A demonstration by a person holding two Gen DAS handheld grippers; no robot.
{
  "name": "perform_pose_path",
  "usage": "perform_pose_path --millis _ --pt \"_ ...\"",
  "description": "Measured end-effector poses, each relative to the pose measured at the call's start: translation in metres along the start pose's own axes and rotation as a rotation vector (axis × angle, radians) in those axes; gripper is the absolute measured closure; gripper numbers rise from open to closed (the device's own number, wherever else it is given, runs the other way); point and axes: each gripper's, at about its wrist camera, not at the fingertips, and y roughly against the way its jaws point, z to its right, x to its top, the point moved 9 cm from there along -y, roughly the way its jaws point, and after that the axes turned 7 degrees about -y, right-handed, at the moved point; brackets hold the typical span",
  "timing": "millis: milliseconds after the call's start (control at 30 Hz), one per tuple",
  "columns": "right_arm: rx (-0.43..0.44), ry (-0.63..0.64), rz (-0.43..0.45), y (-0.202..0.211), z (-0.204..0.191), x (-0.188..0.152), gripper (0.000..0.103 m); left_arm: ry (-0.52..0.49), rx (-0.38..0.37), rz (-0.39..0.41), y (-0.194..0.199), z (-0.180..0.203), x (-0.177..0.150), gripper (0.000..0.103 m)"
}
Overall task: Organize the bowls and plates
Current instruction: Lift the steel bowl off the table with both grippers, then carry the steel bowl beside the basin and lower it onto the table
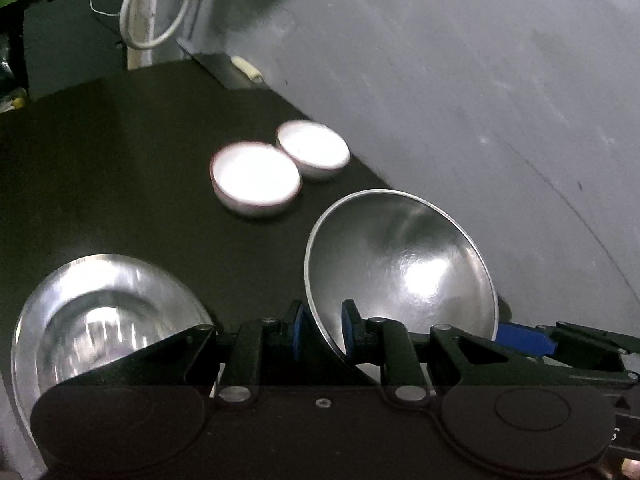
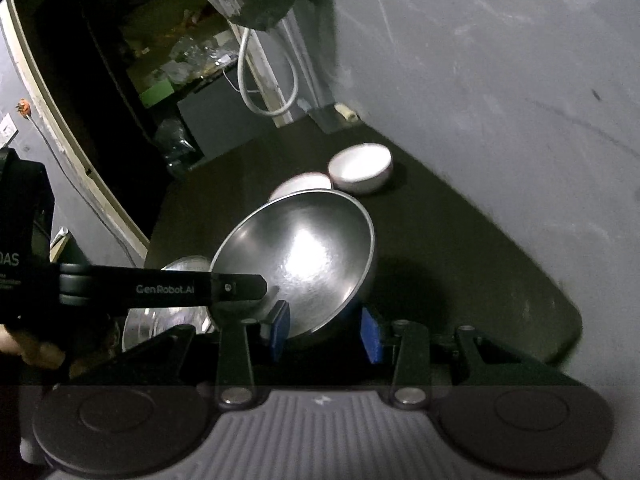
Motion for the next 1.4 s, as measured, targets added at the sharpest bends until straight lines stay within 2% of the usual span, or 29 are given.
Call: perform_pose_path --millis 200,433,733,1033,1100,1233,1267,1400 --pt "-0.01 -0.015 -0.053 0.007 -0.002 -0.037 0.06 -0.021 0.006 -0.062 0.013 0.007 -0.048 0.082" --pt "-0.004 -0.005 -0.1 -0.002 -0.013 -0.057 0.06 -0.004 0.043 -0.115 0.015 -0.006 -0.071 0.082" --pt "-0.007 0.013 -0.139 -0.013 -0.016 -0.06 0.06 0.027 0.059 -0.145 0.011 -0.016 -0.079 0.082" --pt "0.005 0.027 -0.154 -0.02 -0.016 -0.057 0.058 0.034 0.061 -0.139 0.006 -0.019 -0.074 0.081" --pt "0.005 0.033 -0.154 -0.02 -0.016 -0.058 0.056 0.036 0.058 -0.143 0.006 -0.02 -0.075 0.076" --pt "0.001 0.052 -0.154 -0.017 -0.016 -0.057 0.053 0.036 0.066 -0.149 0.011 -0.022 -0.077 0.059" --pt "-0.002 0.053 -0.153 -0.017 -0.015 -0.056 0.05 0.04 0.068 -0.151 0.013 -0.023 -0.078 0.054" --pt "-0.014 0.045 -0.138 -0.011 -0.011 -0.051 0.039 0.055 0.05 -0.15 0.025 -0.024 -0.081 0.044"
